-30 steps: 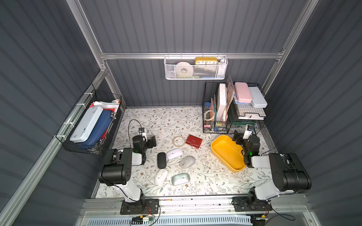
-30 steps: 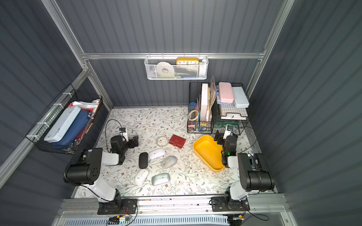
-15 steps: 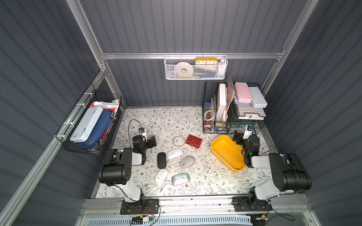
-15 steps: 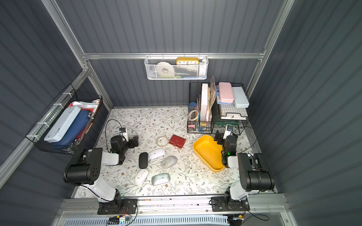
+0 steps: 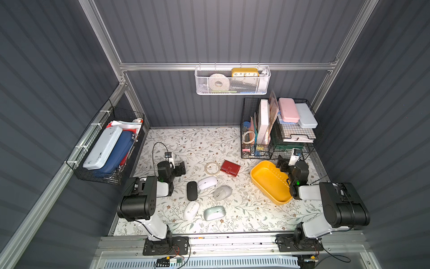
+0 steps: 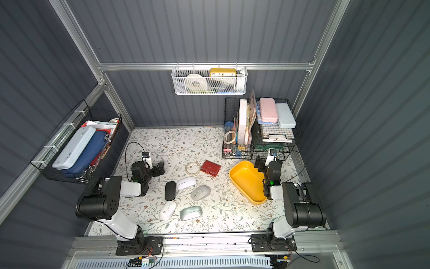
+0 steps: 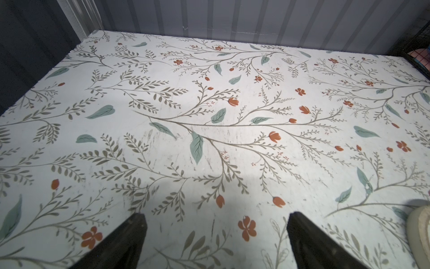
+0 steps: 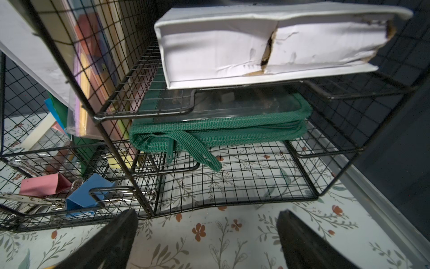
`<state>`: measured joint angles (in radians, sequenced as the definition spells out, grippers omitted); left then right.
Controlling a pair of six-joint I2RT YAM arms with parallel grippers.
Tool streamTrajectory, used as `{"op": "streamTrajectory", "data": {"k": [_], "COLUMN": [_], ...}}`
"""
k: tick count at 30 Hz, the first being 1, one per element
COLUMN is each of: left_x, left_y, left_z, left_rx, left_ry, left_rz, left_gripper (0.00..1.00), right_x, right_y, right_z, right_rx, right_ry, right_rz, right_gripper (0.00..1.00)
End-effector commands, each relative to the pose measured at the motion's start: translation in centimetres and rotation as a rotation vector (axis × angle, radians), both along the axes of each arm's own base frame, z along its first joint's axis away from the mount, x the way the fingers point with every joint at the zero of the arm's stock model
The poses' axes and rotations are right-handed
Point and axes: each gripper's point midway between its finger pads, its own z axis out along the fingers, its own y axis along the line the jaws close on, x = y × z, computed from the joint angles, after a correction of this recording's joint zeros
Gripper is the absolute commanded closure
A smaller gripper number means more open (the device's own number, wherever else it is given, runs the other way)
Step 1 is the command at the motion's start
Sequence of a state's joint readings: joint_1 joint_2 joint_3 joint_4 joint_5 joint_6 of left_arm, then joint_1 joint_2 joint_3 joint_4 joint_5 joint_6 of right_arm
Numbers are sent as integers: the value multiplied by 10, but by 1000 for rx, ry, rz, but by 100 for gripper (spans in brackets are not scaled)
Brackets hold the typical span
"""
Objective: Put the mouse in the storage box
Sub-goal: Pick up the mouse from the center of the board.
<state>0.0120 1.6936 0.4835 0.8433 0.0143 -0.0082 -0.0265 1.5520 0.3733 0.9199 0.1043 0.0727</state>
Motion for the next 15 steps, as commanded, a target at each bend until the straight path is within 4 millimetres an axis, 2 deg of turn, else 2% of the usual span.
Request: {"op": "streamTrajectory", "data": {"k": [1,4,6,9,11,12,15], "left_x": [-2,-1,2,7,6,4,-6], "left_y": [1,4,14,22,23,19,10], "left_z": [-6,-4,1,26,50,65,103], "left_rx": [13,18,39,-17,-51,-82,-169], "left_ry": [19,11,51,224,267,259,190], "left_rz": [-1,21,81,180,207,204,180], "left_gripper": [0,1,1,1,1,1,1], "right_x": [2,2,0,-1,-2,-5,-26], "right_y": [1,0,-8,-6,1,2,2], "right_z": [3,4,18,47,75,97,155], "right_rx": [-7,-4,1,-2,4,11,103], "right_ry": [-5,-13,-35,22,35,12,-72], "right_rz": [1,-6,-51,-38,-2,2,-25], "right_gripper": [1,1,1,1,1,1,1]}}
